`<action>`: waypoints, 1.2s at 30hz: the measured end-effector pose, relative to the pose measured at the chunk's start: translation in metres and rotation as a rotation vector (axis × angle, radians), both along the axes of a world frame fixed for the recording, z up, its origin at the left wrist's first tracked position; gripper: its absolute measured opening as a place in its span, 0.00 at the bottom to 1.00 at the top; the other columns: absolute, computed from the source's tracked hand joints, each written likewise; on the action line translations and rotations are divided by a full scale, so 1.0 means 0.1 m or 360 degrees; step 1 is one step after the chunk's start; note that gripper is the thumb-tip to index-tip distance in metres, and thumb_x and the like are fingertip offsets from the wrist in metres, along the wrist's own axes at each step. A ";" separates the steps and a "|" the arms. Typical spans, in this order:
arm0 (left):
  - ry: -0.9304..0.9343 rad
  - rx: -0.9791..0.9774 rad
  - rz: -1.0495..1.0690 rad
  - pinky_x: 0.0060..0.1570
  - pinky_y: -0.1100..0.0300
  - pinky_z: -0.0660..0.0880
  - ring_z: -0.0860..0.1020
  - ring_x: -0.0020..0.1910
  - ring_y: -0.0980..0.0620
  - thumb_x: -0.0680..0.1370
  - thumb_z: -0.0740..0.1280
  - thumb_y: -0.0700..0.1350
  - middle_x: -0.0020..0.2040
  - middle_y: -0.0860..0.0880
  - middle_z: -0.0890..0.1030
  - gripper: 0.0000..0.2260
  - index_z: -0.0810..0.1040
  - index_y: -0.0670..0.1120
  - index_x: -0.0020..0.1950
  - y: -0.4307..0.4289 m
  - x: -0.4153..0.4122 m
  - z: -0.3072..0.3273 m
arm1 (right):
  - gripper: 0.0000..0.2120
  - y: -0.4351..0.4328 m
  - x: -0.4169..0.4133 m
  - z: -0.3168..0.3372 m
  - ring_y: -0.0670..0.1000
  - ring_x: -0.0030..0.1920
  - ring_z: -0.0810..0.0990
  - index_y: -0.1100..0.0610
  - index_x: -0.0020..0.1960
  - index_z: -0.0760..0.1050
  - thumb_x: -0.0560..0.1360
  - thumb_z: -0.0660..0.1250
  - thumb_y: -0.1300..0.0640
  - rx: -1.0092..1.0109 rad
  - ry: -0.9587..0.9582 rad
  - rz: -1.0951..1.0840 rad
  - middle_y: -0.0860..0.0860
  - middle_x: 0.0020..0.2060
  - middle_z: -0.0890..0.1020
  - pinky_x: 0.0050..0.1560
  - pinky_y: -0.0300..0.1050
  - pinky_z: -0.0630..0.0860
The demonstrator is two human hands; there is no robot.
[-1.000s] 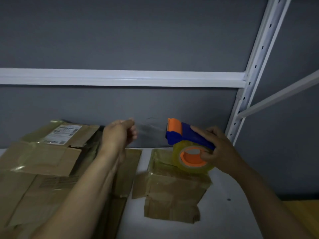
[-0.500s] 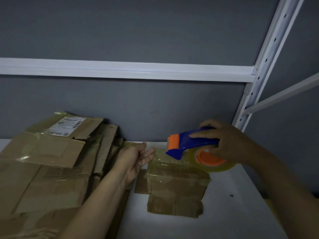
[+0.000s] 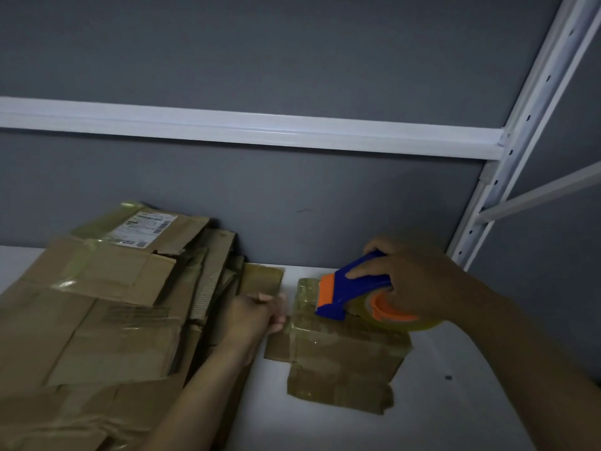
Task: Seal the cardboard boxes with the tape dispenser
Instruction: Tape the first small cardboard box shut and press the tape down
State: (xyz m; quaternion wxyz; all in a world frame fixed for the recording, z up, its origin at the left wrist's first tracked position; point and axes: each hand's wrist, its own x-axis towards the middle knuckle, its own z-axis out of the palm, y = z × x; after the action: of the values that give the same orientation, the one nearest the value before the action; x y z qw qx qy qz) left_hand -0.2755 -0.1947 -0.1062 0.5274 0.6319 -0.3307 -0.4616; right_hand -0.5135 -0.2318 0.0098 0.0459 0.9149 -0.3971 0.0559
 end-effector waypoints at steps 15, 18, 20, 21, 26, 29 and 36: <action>-0.1272 -0.0216 -0.1214 0.67 0.58 0.70 0.63 0.74 0.54 0.68 0.70 0.68 0.78 0.54 0.58 0.54 0.37 0.50 0.78 0.08 -0.07 0.12 | 0.25 0.00 0.11 0.00 0.45 0.55 0.72 0.37 0.65 0.72 0.74 0.52 0.31 -0.0101 0.0143 -0.0011 0.41 0.59 0.73 0.48 0.39 0.65; -0.1836 -0.0386 -0.1273 0.76 0.57 0.47 0.38 0.76 0.56 0.68 0.72 0.66 0.77 0.55 0.35 0.56 0.35 0.49 0.78 -0.08 -0.03 0.20 | 0.22 0.00 0.08 0.00 0.45 0.54 0.73 0.37 0.64 0.74 0.74 0.53 0.33 -0.0035 0.0131 0.0017 0.41 0.60 0.73 0.50 0.40 0.68; -0.1734 -0.0490 -0.1332 0.74 0.59 0.53 0.47 0.77 0.56 0.68 0.74 0.63 0.78 0.58 0.46 0.51 0.45 0.54 0.79 -0.16 -0.09 0.23 | 0.21 0.00 0.06 0.06 0.45 0.55 0.74 0.38 0.63 0.75 0.74 0.56 0.33 0.0016 0.0111 0.0017 0.42 0.61 0.73 0.51 0.40 0.69; -0.1667 -0.0531 -0.1328 0.71 0.61 0.61 0.57 0.75 0.56 0.67 0.75 0.62 0.76 0.58 0.57 0.46 0.53 0.56 0.77 -0.18 -0.11 0.23 | 0.20 0.00 0.04 0.10 0.45 0.55 0.73 0.38 0.63 0.75 0.75 0.59 0.34 0.0039 0.0114 0.0004 0.42 0.61 0.73 0.52 0.40 0.70; -0.1700 -0.0558 -0.1338 0.65 0.63 0.68 0.64 0.68 0.61 0.66 0.74 0.65 0.69 0.60 0.66 0.42 0.60 0.55 0.75 -0.29 -0.12 0.15 | 0.19 0.05 -0.21 0.24 0.43 0.58 0.71 0.37 0.64 0.73 0.75 0.63 0.37 0.0146 0.0101 -0.0069 0.42 0.64 0.71 0.55 0.40 0.71; -0.1819 -0.0449 -0.1383 0.74 0.58 0.57 0.53 0.77 0.56 0.66 0.72 0.67 0.78 0.58 0.53 0.50 0.49 0.54 0.80 -0.34 -0.10 0.11 | 0.19 0.13 -0.35 0.29 0.42 0.60 0.69 0.37 0.65 0.72 0.75 0.63 0.38 0.0217 0.0087 -0.0148 0.41 0.65 0.69 0.57 0.38 0.69; -0.1899 -0.0323 -0.1422 0.76 0.55 0.53 0.48 0.77 0.57 0.67 0.74 0.65 0.78 0.61 0.48 0.47 0.49 0.61 0.77 -0.36 0.07 0.20 | 0.18 0.17 -0.71 0.10 0.39 0.58 0.68 0.33 0.63 0.71 0.74 0.64 0.38 0.0263 0.0042 -0.0292 0.37 0.64 0.68 0.56 0.35 0.67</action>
State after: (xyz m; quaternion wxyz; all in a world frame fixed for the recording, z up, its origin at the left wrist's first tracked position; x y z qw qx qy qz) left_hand -0.2685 -0.2309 -0.0867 0.0768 0.5287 -0.8264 -0.1781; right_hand -0.5845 -0.2143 0.0194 -0.0195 0.8761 -0.4817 0.0063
